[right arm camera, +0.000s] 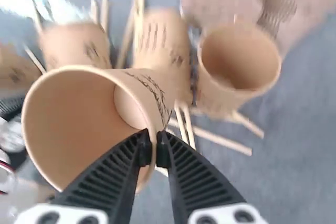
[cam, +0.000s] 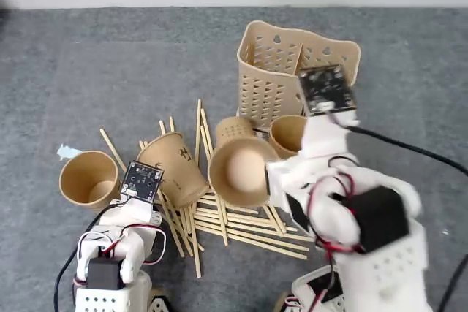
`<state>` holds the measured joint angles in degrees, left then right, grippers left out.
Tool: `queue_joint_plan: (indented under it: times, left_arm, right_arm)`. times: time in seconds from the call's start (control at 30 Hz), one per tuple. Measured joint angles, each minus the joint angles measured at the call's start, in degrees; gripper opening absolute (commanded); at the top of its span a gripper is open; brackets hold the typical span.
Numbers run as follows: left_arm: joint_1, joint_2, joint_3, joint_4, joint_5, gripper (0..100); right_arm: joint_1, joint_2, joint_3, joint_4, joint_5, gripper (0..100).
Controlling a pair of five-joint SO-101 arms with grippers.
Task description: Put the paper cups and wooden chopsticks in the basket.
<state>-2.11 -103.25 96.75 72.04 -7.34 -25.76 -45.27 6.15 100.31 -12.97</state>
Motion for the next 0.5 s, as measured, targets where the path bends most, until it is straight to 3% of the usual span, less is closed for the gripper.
queue_joint_plan:
  times: [0.27,0.5]
  left_arm:
    - [0.0,0.0,0.0,0.0,0.0,2]
    - [0.0,0.0,0.0,0.0,0.0,2]
  right_arm:
    - [5.1,7.3,-14.86,0.0,0.88,0.8]
    - [15.12,15.47,-29.8,-0.7,5.19,0.8]
